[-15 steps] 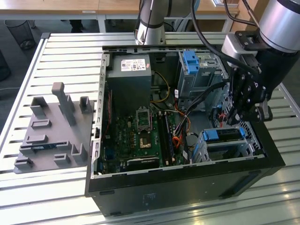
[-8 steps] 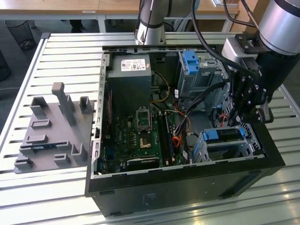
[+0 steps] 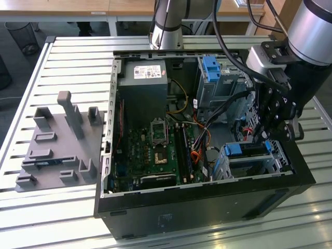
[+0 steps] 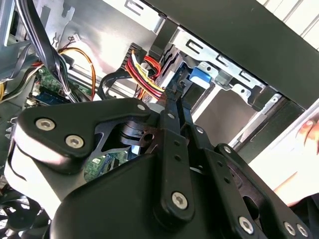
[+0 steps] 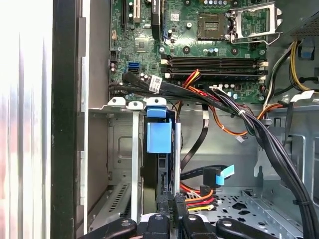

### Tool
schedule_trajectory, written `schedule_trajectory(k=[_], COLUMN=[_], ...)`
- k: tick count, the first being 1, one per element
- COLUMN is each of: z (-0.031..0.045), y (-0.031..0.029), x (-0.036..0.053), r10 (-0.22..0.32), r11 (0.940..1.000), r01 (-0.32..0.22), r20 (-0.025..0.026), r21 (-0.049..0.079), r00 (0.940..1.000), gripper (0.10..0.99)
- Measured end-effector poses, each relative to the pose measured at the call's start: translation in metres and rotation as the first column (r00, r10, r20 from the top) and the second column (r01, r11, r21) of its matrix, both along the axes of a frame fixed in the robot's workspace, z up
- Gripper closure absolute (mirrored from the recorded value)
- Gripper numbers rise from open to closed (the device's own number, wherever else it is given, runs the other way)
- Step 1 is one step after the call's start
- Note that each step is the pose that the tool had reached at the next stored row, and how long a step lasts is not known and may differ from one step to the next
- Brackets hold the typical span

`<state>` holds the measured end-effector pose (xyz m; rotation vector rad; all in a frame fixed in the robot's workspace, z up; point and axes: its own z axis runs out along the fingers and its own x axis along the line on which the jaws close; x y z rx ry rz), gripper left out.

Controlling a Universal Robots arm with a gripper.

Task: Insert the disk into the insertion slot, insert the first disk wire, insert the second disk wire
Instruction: 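Insert the first disk wire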

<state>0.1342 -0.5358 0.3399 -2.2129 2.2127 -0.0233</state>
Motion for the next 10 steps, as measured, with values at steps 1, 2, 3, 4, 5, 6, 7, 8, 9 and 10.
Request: schedule_trajectory(k=[1,2,3,4,5,6,7,8,9,10], z=[-0.0003,-0.0006,-0.0008,-0.0012,-0.0016,-0.0018,-0.002,-0.0023,-0.0025,-0.0029], y=[-0.0002,-0.0004,-0.0005,-0.0005,-0.0007,-0.001,-0.0014,-0.0016,-0.0017,-0.0019], x=[0.0,0.0,0.0,0.0,0.0,0.0,0.0,0.0,0.0,0.0], r10=[0.0,0.001,0.001,0.001,0.001,0.002,0.003,0.005,0.006,0.008], r11=[1.0,1.0,1.0,1.0,1.0,1.0,1.0,1.0,1.0,1.0], r01=[0.0,-0.001,-0.001,-0.001,-0.001,-0.002,-0.003,-0.005,-0.006,-0.008], r20=[0.0,0.0,0.0,0.0,0.0,0.0,0.0002,0.0002,0.0003,0.0004], r21=[0.0,0.0,0.0,0.0,0.0,0.0,0.0,0.0,0.0,0.0], r00=[1.0,1.0,1.0,1.0,1.0,1.0,1.0,1.0,1.0,1.0], gripper=[0.922,0.922,0.922,0.922,0.922,0.922,0.922,0.922,0.922,0.922])
